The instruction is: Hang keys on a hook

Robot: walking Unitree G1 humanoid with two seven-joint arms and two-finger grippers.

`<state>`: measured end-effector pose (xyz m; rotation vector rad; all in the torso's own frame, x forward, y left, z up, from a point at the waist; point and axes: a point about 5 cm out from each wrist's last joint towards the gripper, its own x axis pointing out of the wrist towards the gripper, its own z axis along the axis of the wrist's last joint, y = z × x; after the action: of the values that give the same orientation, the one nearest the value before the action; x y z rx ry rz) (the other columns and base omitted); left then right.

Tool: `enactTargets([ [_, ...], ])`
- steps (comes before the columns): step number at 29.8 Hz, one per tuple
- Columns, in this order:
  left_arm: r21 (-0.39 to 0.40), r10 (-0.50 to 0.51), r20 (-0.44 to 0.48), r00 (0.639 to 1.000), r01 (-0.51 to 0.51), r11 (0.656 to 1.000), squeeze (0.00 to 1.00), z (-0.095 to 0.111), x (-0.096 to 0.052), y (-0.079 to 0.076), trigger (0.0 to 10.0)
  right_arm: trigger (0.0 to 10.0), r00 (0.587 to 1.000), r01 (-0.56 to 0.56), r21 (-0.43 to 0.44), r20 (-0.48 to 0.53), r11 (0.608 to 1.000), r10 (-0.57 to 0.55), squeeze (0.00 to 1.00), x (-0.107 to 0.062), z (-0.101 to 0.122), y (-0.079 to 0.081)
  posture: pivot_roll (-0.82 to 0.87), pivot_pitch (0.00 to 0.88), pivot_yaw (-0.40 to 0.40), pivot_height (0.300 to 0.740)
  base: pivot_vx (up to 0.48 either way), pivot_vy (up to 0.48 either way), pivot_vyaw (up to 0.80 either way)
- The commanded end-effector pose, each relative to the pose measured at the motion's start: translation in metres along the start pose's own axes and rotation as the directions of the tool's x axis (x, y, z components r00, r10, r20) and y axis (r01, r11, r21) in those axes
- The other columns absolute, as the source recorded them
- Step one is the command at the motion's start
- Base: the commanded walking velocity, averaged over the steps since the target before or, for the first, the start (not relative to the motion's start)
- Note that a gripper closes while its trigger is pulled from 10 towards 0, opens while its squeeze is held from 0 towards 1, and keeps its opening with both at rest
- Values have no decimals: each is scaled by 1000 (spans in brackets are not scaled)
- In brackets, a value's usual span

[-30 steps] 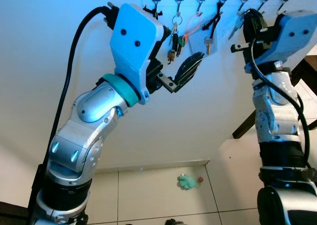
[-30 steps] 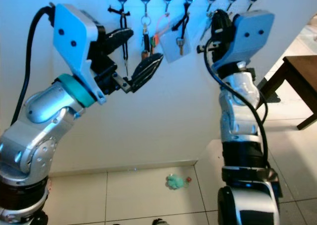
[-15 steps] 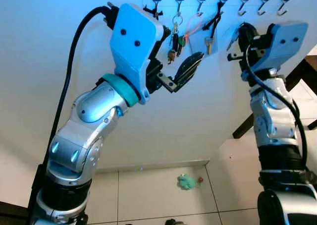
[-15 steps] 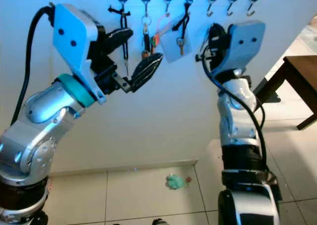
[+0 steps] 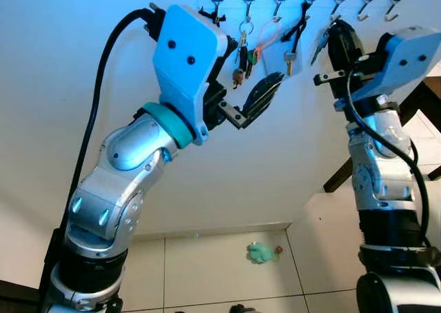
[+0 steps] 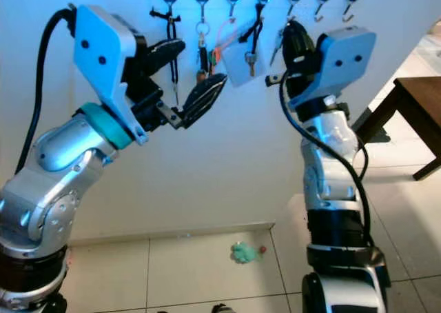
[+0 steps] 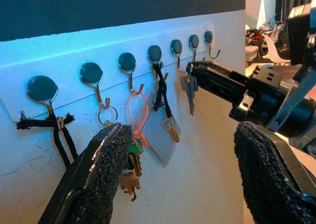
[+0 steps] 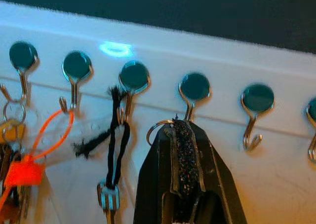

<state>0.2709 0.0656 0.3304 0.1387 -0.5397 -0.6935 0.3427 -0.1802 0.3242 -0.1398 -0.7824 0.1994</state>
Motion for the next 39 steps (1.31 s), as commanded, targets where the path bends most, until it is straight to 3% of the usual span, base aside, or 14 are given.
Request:
enactTargets([
  [1, -2, -17, 11, 1000, 17, 1000, 0, 2, 1, -3, 10000, 10000, 1000, -9, 0, 24, 1000, 9, 0, 4, 4, 2, -103, 139, 48, 740, 0, 0, 0],
  [39, -2, -28, 12, 1000, 28, 1000, 0, 2, 2, -2, 10000, 10000, 997, 70, -20, 25, 997, -69, 0, -6, 7, -13, -109, 136, 61, 740, 0, 0, 0],
])
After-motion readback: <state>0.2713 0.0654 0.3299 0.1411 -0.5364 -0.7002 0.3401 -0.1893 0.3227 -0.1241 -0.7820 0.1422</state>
